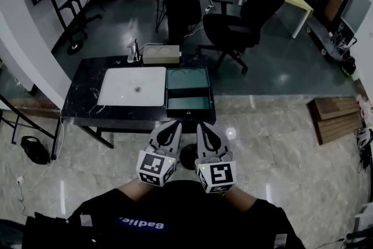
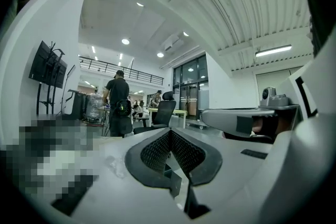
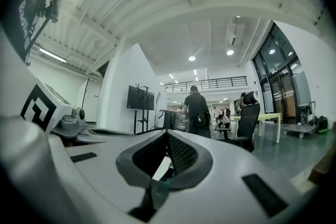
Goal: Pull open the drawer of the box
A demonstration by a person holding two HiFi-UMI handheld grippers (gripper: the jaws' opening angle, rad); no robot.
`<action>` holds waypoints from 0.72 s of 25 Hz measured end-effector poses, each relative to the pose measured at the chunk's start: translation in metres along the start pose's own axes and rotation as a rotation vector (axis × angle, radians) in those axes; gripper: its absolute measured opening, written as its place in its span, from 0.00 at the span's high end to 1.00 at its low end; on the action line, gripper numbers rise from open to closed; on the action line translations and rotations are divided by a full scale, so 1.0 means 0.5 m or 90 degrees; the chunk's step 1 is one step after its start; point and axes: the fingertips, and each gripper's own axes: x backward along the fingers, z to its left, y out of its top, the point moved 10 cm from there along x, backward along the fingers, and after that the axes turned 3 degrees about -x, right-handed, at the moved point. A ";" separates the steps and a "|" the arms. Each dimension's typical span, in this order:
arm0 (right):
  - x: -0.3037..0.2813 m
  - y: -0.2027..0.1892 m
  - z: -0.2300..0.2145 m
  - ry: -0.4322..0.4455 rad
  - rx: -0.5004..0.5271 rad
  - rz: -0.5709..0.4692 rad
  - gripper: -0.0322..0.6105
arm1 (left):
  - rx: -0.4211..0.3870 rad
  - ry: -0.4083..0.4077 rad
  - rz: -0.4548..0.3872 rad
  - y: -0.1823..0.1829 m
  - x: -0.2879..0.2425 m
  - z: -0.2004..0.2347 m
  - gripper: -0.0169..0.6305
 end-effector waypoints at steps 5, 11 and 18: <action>0.009 -0.009 0.013 0.008 -0.002 0.007 0.95 | -0.009 -0.002 -0.004 0.002 0.014 -0.013 0.99; 0.017 -0.017 0.020 0.012 -0.012 0.007 0.95 | -0.013 0.005 -0.014 0.005 0.034 -0.017 0.99; 0.017 -0.029 0.032 0.027 -0.020 0.019 0.95 | -0.011 0.011 -0.010 -0.005 0.048 -0.018 0.99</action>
